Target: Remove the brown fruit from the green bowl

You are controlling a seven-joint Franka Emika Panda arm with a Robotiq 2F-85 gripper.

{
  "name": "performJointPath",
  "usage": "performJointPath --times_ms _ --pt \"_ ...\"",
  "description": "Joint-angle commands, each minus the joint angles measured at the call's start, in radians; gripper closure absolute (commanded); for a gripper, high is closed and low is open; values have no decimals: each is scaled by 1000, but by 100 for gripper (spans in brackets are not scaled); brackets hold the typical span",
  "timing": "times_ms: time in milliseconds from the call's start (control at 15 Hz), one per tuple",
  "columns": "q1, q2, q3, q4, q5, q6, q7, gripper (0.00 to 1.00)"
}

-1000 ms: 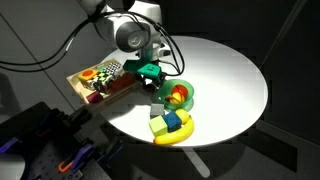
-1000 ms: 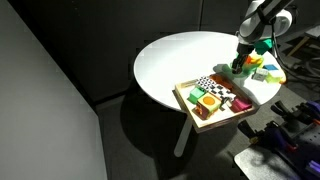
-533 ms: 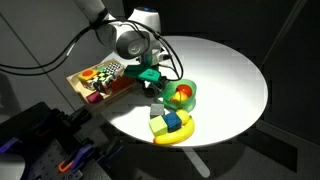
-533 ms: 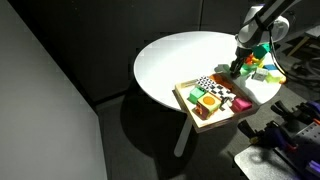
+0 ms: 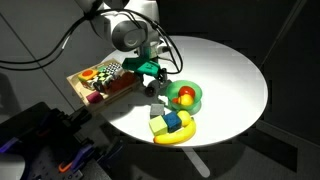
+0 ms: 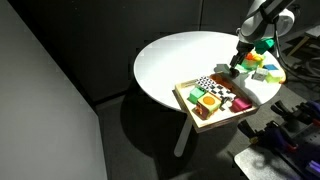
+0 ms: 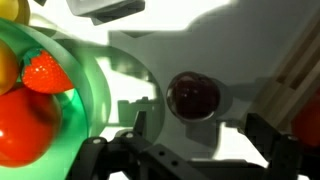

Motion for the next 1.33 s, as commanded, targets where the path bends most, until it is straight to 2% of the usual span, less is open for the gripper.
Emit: performJointPath --times_ms 0,467,867,1267 --pt "-34 -92 30 -61 37 -2 -33 0" --pt "20 -202 -20 -126 41 -111 71 0" --pt "116 -340 -111 -235 -23 -135 305 0" --pt "162 -449 -140 -288 -95 -292 473 0"
